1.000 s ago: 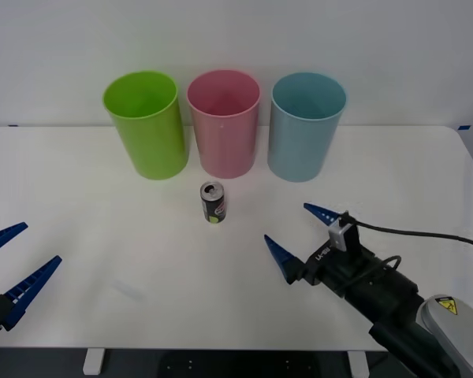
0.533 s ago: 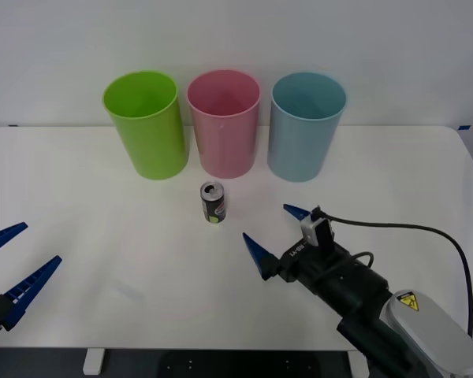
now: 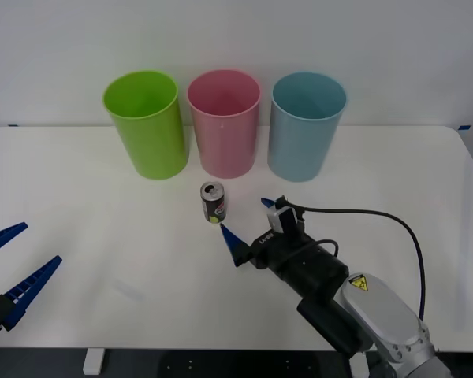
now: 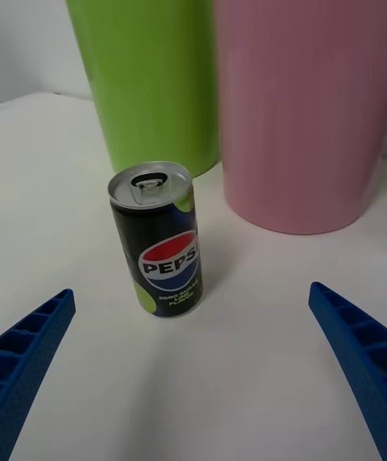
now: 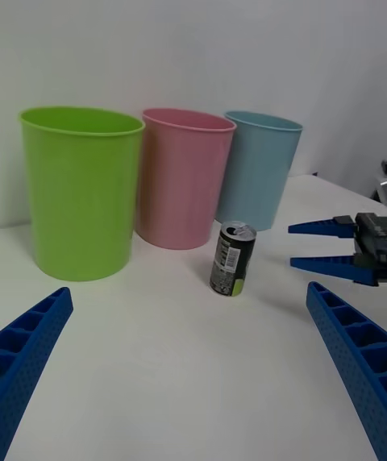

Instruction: Grasp the object on the table and drop it into the matching bin: aluminum can to the light blue bin, PET bottle to the pink bin.

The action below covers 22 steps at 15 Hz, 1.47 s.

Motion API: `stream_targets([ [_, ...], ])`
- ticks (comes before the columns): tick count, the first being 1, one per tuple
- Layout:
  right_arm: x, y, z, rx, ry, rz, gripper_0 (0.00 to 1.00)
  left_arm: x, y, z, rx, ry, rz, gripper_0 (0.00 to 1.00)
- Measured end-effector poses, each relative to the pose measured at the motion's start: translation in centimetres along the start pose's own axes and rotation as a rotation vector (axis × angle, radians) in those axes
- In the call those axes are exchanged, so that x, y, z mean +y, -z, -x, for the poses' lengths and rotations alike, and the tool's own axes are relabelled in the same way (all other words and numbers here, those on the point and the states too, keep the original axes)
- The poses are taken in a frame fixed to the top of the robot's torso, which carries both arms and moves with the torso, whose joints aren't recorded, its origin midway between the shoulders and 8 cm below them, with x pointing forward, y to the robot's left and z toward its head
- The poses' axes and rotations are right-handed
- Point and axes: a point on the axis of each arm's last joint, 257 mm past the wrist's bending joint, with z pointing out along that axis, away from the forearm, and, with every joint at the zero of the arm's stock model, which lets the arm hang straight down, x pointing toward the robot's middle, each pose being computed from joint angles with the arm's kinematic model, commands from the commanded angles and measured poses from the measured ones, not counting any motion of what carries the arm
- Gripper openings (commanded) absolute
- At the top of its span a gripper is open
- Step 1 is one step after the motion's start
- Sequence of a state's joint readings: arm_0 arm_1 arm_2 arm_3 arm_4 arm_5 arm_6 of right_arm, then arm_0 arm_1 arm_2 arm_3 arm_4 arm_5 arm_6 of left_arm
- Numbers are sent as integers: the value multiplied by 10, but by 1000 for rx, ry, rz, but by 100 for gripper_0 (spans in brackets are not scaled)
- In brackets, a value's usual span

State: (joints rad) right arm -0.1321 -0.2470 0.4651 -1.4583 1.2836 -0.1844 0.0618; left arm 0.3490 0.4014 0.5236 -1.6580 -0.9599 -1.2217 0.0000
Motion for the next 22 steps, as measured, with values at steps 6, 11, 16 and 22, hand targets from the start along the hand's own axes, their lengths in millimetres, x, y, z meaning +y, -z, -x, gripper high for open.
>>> stream_targets([
  [6, 12, -33, -5, 22, 7, -6, 100, 0, 0, 0, 0, 0, 0, 100],
  [11, 22, -57, -12, 50, 9, -8, 100, 0, 0, 0, 0, 0, 0, 100],
  [16, 27, -80, -12, 71, 14, -13, 100, 0, 0, 0, 0, 0, 0, 100],
  [22, 27, -96, -13, 93, 22, -21, 100, 0, 0, 0, 0, 0, 0, 100],
])
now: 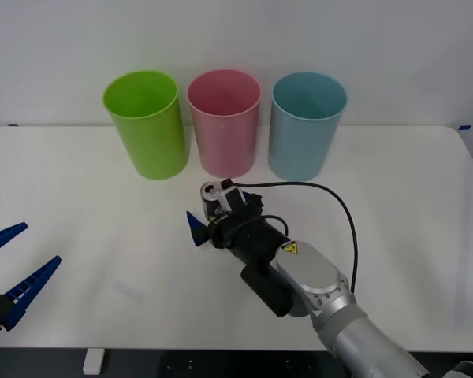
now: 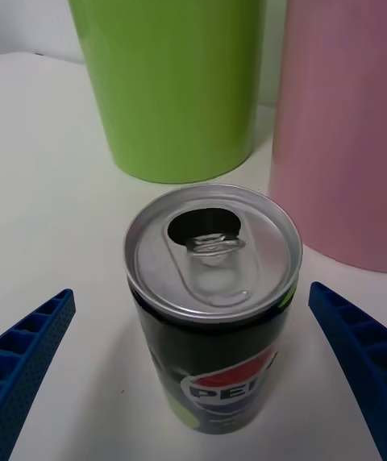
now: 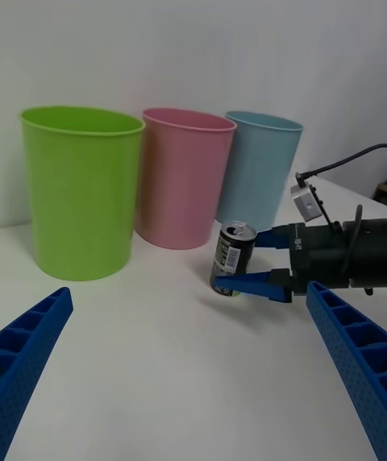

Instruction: Grasp the object on the table and drop it into the matching bin: aluminum can to the light blue bin, PET bottle to the pink bin.

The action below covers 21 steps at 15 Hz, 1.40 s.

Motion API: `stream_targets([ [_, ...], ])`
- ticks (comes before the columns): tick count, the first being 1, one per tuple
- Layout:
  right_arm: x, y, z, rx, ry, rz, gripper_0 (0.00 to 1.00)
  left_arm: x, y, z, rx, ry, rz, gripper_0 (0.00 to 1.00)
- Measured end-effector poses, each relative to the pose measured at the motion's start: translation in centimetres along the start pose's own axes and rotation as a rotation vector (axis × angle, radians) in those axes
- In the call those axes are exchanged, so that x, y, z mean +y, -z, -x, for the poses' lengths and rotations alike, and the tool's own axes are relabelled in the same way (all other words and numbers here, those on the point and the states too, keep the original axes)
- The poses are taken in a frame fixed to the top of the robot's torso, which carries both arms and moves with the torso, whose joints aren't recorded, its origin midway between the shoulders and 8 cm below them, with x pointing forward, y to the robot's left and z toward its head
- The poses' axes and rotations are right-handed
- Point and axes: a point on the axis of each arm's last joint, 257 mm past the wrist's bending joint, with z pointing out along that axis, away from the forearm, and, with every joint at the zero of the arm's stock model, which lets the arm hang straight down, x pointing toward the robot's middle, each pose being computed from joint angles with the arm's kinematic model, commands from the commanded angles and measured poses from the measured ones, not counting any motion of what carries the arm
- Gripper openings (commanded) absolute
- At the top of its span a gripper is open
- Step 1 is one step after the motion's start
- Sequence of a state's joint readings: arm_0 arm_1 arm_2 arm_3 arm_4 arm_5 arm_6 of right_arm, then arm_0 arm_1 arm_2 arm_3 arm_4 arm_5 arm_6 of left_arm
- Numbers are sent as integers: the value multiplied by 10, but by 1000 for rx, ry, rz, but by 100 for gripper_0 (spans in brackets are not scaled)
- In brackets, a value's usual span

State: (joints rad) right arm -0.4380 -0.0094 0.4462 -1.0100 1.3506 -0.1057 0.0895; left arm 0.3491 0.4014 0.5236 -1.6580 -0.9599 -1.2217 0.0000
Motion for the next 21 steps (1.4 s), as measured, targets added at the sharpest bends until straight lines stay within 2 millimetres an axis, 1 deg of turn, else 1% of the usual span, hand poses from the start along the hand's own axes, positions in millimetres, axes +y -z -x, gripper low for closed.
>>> stream_targets([
  [4, -1, -2, 2, -1, 3, -3, 100, 0, 0, 0, 0, 0, 0, 100],
  [5, -1, -2, 2, -1, 4, -3, 95, 0, 0, 0, 0, 0, 0, 100],
  [6, 0, -2, 2, -1, 6, -2, 31, 0, 0, 0, 0, 0, 0, 100],
  [7, 0, -2, 2, -1, 8, -2, 0, 0, 0, 0, 0, 0, 0, 100],
  [16, 0, -3, 8, -11, 6, -3, 0, 0, 0, 0, 0, 0, 0, 100],
  [19, -5, -2, 16, -27, 4, -9, 0, 0, 0, 0, 0, 0, 0, 100],
  [21, -12, 0, 21, -39, 0, -19, 0, 0, 0, 0, 0, 0, 0, 100],
])
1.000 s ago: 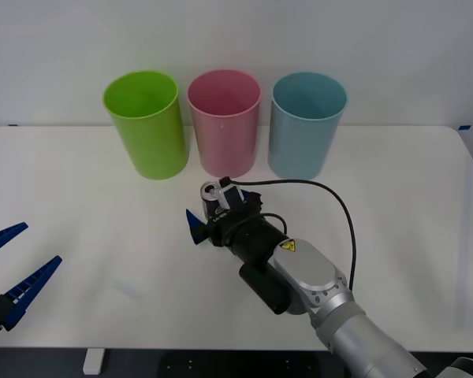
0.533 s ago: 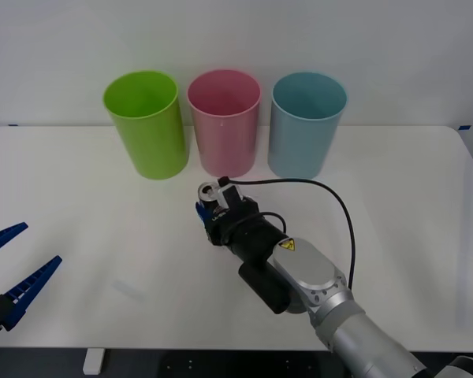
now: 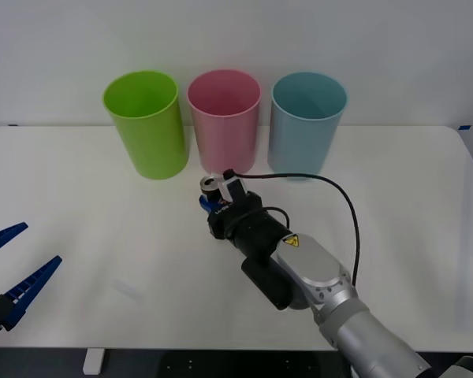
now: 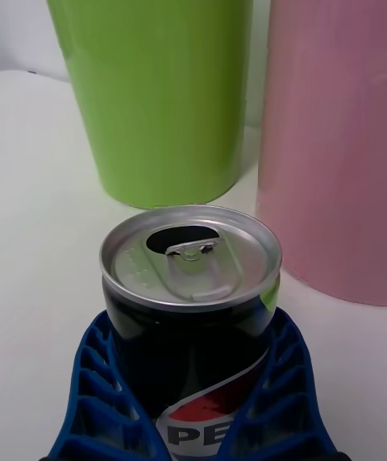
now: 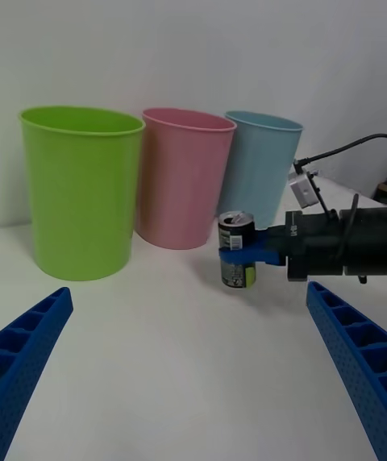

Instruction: Grasp the object on the table and drop it into the matching bin: aluminum can to the light blue bin, PET bottle to the pink bin.

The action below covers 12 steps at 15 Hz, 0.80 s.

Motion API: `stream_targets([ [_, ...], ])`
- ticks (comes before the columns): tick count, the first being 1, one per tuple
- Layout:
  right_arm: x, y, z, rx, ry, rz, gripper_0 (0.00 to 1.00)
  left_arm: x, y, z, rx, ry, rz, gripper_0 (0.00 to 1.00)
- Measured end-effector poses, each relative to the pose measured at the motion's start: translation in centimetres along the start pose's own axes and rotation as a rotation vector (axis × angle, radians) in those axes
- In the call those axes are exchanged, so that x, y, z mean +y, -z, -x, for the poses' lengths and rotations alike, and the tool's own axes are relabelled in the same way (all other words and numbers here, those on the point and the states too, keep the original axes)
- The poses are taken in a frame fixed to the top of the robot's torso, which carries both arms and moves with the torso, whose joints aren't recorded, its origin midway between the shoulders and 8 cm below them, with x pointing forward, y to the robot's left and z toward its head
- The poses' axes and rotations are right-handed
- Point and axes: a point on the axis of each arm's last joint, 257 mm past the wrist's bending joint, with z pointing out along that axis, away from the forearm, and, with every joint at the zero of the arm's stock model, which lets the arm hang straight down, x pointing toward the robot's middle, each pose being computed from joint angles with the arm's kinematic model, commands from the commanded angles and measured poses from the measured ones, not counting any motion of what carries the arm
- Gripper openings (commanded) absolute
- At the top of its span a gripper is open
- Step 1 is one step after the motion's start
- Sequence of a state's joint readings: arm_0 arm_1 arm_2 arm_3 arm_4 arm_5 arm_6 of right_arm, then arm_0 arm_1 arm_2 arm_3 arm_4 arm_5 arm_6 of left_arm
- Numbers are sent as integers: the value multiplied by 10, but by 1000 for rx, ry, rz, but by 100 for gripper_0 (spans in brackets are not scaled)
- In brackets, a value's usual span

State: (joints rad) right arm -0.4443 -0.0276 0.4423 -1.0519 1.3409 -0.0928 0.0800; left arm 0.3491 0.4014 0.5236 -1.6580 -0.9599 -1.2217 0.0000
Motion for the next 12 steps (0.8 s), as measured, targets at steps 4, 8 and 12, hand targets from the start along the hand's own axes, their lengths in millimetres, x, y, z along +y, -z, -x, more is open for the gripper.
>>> stream_targets([
  [4, -23, 17, 7, -30, -15, -35, 0, 0, 0, 0, 0, 0, 0, 100],
  [8, -50, 48, 16, -73, -64, -55, 0, 0, 0, 0, 0, 0, 0, 100],
  [12, -75, 79, 28, -110, -75, -71, 0, 0, 0, 0, 0, 0, 0, 100],
])
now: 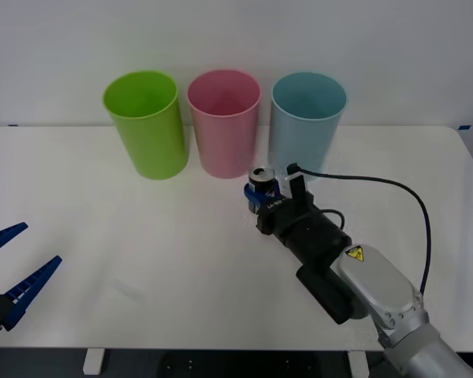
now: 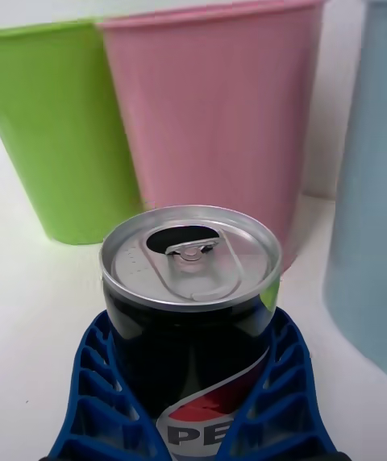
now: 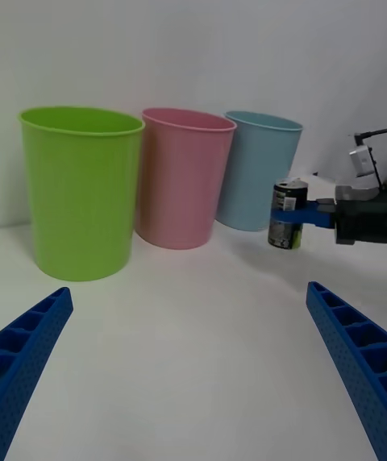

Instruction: Grasp the object on the table and drop it into the matching bin: aluminum can to the light blue bin, PET bottle to the pink bin.

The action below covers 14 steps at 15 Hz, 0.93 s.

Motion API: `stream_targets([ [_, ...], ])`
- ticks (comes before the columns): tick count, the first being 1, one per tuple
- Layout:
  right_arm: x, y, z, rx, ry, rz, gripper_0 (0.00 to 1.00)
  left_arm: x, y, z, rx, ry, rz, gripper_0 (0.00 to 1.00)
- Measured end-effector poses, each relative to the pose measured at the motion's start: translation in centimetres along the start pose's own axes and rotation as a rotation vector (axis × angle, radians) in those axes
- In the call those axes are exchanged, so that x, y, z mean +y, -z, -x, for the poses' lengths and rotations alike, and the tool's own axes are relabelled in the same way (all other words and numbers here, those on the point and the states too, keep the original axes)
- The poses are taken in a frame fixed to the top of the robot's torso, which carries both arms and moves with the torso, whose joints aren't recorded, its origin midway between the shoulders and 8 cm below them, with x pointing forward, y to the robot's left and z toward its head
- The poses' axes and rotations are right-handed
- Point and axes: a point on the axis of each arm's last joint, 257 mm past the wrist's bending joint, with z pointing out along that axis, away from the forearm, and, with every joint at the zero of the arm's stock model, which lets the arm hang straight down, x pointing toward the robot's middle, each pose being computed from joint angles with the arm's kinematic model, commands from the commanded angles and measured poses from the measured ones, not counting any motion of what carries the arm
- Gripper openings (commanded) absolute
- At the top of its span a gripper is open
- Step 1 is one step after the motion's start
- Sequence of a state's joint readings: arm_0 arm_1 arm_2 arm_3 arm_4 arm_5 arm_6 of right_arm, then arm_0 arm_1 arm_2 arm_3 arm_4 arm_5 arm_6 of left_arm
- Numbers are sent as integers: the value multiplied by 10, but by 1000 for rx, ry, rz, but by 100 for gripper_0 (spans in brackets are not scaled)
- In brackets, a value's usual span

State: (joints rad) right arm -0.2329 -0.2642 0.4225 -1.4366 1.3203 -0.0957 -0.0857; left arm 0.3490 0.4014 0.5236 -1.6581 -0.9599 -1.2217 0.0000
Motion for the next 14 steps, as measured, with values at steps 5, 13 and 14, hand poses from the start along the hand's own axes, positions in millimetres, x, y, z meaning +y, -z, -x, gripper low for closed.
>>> stream_targets([
  [5, -18, 31, 36, -71, -46, 2, 0, 0, 0, 0, 0, 0, 0, 100],
  [13, -12, 62, 123, -217, -118, 91, 0, 0, 0, 0, 0, 0, 0, 100],
  [14, -11, 64, 135, -233, -122, 112, 0, 0, 0, 0, 0, 0, 0, 100],
])
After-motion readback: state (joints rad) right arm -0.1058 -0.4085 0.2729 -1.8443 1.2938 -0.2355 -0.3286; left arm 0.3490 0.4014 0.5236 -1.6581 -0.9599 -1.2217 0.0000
